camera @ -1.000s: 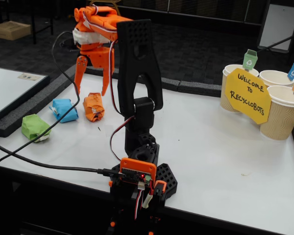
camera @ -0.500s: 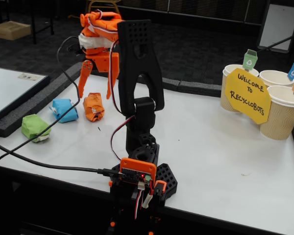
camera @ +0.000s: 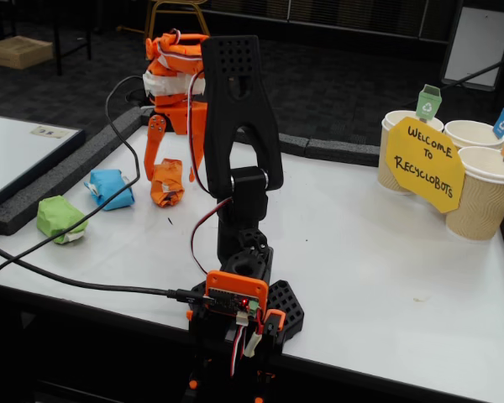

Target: Sort rubbish by color.

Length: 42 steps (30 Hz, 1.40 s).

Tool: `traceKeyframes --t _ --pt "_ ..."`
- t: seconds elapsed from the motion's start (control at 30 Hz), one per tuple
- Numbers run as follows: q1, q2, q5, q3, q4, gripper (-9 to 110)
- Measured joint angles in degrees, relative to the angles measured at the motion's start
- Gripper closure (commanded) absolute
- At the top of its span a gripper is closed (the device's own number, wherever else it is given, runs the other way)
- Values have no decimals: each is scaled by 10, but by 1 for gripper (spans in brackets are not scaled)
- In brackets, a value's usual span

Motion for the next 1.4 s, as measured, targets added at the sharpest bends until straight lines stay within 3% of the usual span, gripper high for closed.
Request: traceKeyframes --t 0.27,0.5,0.93,1.13,1.4 --pt "-2 -29 0 -1 -18 101" --pt "-12 -32 13 -1 -25 101" --pt "-13 -16 150 -79 37 101" --pt "-11 94 213 -51 60 101" --pt "-8 368 272 174 68 101"
